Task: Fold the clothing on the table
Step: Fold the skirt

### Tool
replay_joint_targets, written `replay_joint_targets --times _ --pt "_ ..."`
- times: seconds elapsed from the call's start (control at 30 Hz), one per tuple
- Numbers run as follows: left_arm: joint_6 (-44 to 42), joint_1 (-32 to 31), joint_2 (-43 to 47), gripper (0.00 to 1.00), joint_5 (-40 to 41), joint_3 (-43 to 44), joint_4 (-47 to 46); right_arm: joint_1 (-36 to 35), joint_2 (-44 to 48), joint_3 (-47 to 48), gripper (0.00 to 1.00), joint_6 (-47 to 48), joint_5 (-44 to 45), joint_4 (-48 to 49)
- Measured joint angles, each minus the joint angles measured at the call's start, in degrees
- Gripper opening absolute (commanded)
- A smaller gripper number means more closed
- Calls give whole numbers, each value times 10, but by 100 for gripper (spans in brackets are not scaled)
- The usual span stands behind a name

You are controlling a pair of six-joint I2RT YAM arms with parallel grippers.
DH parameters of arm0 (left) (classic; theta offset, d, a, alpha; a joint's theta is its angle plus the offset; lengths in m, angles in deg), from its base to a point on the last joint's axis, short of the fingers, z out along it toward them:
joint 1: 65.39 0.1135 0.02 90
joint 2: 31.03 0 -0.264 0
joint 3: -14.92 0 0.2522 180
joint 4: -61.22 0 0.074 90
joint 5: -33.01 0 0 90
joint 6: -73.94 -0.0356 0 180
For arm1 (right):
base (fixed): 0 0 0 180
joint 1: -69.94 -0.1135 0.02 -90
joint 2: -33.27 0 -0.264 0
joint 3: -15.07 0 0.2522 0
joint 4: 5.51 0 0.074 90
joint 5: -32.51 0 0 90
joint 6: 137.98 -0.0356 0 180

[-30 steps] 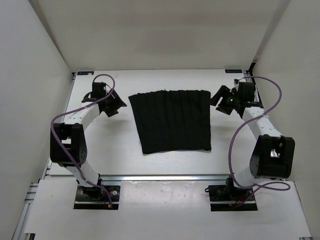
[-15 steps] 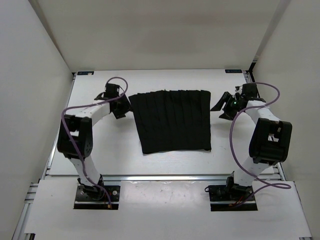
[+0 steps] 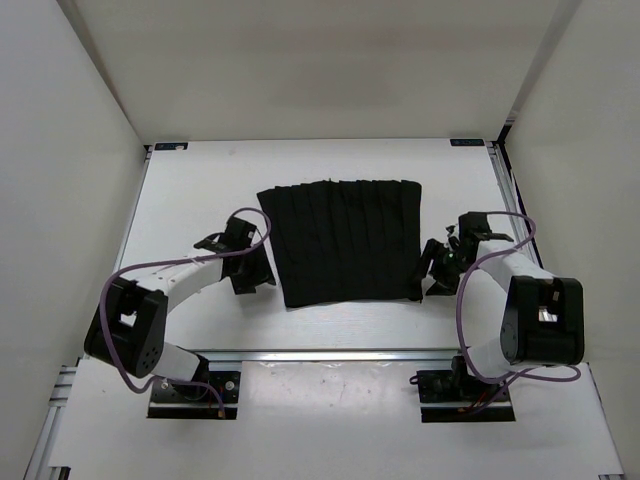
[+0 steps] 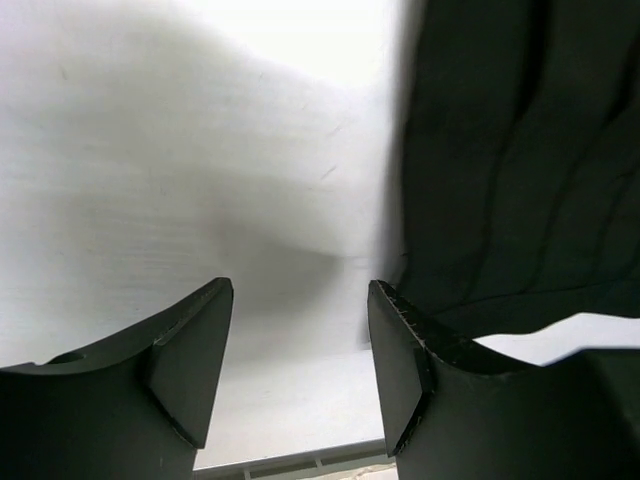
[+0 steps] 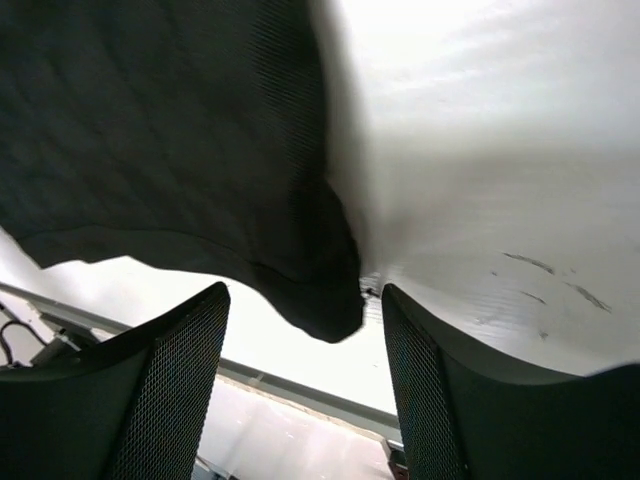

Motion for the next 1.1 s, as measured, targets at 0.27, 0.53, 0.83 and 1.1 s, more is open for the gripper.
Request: replay_joint_targets --times 0.27,0.53,0.83,1.1 --pt "31 -35 -20 67 -21 -16 -28 12 10 -14 65 0 25 -1" --pt "59 -47 -23 66 -47 -15 -40 13 17 -52 62 -13 19 5" --pt "86 -71 -43 46 -70 -20 -60 12 20 -66 55 -33 4 24" --pt "103 -81 -59 46 -102 -21 -92 7 30 -75 51 -43 9 39"
